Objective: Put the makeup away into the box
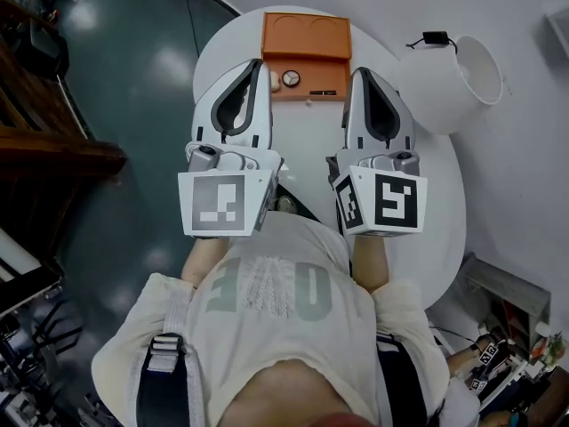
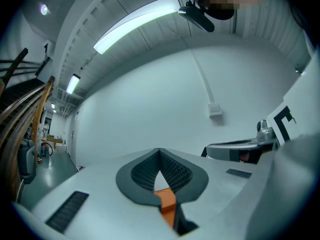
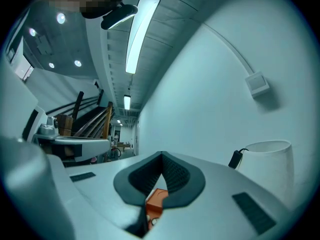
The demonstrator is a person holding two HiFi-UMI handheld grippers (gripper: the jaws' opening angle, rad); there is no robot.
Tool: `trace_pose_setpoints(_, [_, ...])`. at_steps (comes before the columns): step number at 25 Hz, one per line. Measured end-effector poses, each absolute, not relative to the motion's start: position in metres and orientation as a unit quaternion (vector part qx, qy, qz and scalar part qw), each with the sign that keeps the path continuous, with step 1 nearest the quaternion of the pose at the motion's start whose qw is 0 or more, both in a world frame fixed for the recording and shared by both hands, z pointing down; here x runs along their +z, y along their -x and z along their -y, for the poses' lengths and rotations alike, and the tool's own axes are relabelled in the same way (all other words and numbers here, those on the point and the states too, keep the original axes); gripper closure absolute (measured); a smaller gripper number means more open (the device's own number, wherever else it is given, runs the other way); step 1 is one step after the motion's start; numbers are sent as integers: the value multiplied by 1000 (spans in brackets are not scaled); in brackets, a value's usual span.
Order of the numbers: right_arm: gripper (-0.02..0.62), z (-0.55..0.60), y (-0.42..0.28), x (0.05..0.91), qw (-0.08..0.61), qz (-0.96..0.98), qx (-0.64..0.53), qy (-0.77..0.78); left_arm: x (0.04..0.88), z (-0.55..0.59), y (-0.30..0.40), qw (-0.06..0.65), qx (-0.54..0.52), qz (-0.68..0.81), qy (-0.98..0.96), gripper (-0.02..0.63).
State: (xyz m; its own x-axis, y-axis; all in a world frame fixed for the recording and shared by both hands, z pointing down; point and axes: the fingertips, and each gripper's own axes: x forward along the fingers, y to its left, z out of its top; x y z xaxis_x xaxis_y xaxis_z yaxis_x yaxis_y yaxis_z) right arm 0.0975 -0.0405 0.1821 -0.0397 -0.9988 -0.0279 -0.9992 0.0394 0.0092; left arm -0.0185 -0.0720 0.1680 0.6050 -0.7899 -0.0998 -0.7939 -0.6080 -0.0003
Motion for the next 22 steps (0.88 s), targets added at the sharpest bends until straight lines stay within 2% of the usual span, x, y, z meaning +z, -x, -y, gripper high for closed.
trace_pose_setpoints(22, [591, 37, -94, 189, -2, -730, 8, 683, 174, 71, 22, 17, 41, -452, 891, 598])
